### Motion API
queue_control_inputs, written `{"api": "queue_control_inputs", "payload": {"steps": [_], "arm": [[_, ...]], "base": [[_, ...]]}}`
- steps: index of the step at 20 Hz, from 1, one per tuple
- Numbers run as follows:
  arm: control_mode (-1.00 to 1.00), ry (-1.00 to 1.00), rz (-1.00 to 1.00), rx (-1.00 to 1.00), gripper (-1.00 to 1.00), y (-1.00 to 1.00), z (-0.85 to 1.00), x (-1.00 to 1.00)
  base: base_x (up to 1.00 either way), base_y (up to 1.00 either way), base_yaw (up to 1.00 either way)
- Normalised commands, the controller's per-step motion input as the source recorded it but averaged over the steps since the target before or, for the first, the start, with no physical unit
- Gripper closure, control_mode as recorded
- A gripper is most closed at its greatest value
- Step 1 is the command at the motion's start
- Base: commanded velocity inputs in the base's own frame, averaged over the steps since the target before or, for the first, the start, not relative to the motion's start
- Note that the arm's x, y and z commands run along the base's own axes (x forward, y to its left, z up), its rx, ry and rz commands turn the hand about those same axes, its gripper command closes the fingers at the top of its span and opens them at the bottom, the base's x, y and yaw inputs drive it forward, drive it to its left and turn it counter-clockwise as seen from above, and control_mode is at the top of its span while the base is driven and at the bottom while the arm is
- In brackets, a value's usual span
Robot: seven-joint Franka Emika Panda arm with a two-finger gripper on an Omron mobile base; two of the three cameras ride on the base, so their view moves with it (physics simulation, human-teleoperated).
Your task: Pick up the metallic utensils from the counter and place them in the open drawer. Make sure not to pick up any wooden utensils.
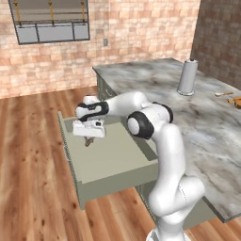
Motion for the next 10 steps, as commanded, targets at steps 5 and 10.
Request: {"api": "queue_control_inputs", "payload": {"steps": [5, 10], "arm": [[-1.00, -0.24, -0.02, 0.00, 1.00, -0.29, 0.06, -0.91], [-1.00, -0.12, -0.06, 0.00, 1.00, -0.50, 0.14, -0.47]], "base": [[0.00, 0.00, 0.00], [0.00, 0.00, 0.00]]}}
